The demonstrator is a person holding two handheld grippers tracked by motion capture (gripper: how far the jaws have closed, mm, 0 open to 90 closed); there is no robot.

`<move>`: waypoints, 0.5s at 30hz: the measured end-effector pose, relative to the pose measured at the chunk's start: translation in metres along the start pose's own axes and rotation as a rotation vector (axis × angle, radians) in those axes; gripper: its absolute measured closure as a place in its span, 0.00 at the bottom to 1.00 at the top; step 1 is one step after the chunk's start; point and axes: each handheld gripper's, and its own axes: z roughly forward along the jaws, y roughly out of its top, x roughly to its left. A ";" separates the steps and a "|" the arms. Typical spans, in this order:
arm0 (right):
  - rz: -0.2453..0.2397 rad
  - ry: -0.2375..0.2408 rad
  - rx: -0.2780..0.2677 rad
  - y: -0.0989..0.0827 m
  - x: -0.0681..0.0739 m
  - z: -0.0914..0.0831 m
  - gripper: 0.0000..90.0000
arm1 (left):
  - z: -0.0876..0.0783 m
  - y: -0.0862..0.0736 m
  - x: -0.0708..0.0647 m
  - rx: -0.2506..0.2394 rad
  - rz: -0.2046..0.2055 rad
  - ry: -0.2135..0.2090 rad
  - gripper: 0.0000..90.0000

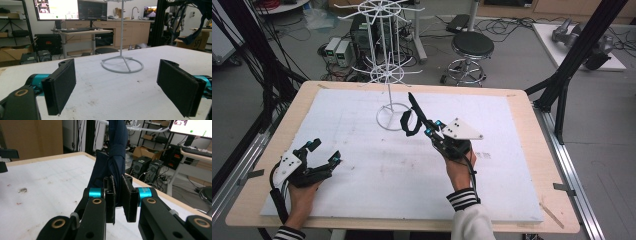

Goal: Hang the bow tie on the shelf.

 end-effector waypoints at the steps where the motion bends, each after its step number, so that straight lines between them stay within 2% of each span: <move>1: -0.001 0.001 -0.003 0.001 0.000 0.000 0.92 | 0.000 0.000 0.000 0.001 0.000 0.000 0.18; 9: -0.018 0.011 -0.040 0.018 0.002 0.003 0.92 | 0.000 0.000 0.000 0.000 0.000 0.000 0.18; 15: -0.023 0.023 -0.050 0.022 0.006 0.006 0.92 | 0.000 0.000 0.000 0.001 0.001 0.001 0.18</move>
